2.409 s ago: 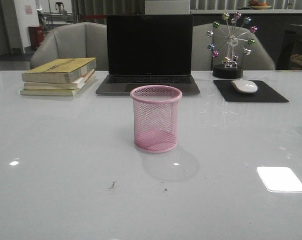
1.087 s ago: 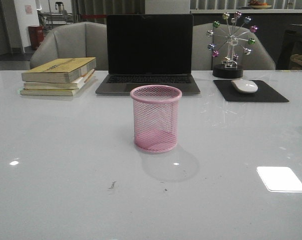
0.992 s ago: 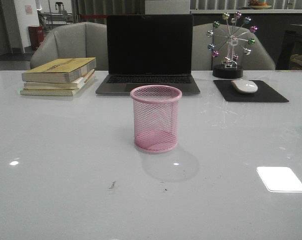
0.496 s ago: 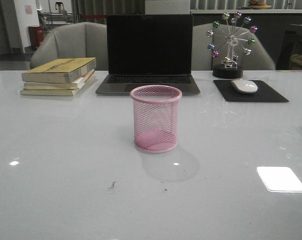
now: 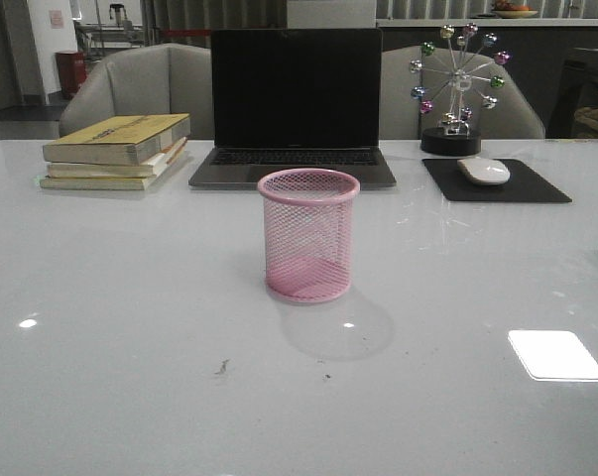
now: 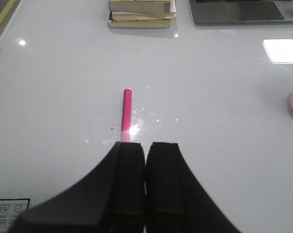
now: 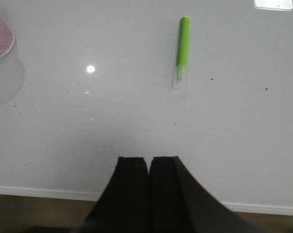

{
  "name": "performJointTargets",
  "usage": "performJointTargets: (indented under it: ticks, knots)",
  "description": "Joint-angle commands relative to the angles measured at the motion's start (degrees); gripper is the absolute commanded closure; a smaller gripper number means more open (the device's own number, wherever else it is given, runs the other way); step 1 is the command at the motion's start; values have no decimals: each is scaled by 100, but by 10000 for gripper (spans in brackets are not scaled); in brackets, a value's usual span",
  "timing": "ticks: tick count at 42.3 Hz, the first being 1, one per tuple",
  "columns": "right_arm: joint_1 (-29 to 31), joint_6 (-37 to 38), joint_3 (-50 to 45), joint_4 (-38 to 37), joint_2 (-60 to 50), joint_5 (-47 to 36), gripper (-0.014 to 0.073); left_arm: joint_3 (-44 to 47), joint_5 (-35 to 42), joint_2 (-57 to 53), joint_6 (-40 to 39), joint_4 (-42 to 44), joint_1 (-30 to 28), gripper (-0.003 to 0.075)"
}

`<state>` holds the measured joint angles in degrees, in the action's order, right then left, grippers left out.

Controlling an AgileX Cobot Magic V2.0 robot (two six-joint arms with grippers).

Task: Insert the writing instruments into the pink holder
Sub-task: 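Lower the right gripper and grasp the lime-green highlighter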

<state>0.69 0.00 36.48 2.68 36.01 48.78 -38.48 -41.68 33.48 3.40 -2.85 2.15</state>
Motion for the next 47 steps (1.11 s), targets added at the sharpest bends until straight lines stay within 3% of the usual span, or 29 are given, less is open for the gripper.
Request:
performJointTargets:
  ticks: [1,5,8,10,22,47]
  knots:
    - [-19,-31,162,-18,261,-321,346,-195,411,133,-46,-59,123,496]
    - [-13,-31,162,-18,499,-404,146,-195,449,186,-11,-59,433,302]
    - [-9,0,174,-18,723,-505,74,-195,449,198,-3,-59,755,190]
    - [-1,67,215,-25,920,-562,69,-195,454,198,-3,-59,955,164]
    - [478,176,982,-25,2651,-808,74,-195,454,198,-3,-59,1797,230]
    - [671,51,3765,-70,6382,-675,74,-195,432,198,-3,-59,1837,379]
